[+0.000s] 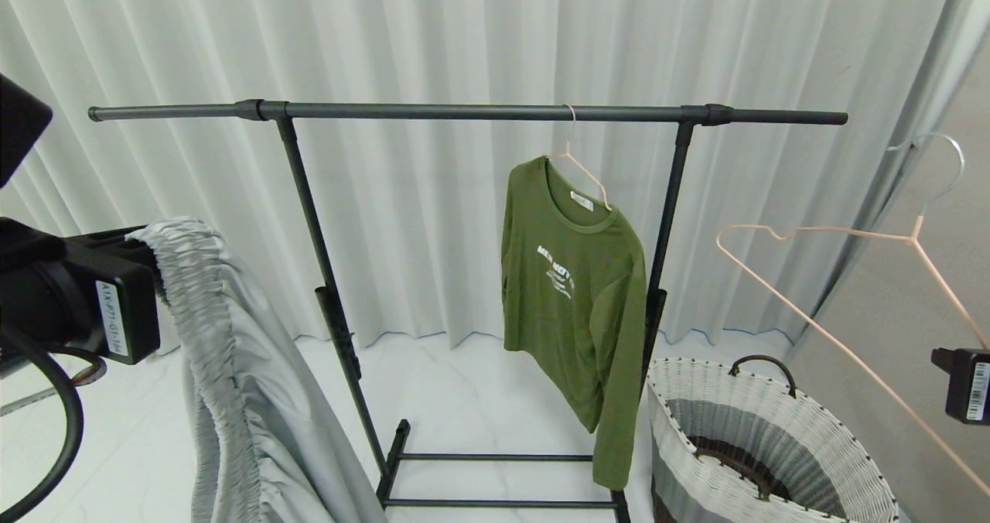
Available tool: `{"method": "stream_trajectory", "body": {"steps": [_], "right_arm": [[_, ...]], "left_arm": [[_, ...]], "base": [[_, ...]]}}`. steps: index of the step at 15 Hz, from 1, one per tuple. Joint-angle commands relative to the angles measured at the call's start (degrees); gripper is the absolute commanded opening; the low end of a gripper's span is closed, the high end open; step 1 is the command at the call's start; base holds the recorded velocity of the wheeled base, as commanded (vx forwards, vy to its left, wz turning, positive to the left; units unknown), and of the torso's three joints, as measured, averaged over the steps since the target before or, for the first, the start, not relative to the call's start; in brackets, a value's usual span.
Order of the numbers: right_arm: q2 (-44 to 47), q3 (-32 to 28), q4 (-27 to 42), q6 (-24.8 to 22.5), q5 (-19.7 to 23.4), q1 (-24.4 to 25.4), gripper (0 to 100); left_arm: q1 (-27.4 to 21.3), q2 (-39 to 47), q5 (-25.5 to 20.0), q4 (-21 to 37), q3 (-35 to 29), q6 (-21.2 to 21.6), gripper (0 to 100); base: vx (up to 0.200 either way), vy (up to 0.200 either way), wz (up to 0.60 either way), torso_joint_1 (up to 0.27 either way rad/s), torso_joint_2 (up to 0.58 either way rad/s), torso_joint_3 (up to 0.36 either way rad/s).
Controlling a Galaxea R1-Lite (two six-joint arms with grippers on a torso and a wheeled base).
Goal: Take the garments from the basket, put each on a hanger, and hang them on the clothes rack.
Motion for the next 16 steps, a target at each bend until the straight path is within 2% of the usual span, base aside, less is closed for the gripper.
{"method": "stream_trajectory", "body": {"steps": [1, 12, 16], "right_arm": [[-0.3, 0.0, 0.0, 0.0, 0.0, 1.0, 0], [-0.4, -0.2, -0.4, 0.0, 0.0, 2.2, 0], [-0.6, -0.5, -0.5, 0.0, 0.0, 4.3, 0]], "left_arm": [[0.0, 0.0, 0.0, -0.1, 0.0, 0.0, 0], [0.0, 0.1, 0.0, -0.1, 0.1, -0.1, 0], [-0.1, -0.1, -0.1, -0.1, 0.4, -0.3, 0]], "base": [[0.000, 0.200, 0.00, 0.002, 0.01, -0.002], [0.000, 0.200, 0.00, 0.002, 0.00, 0.003], [0.000, 0.000, 0.00, 0.000, 0.00, 0.000]]}}
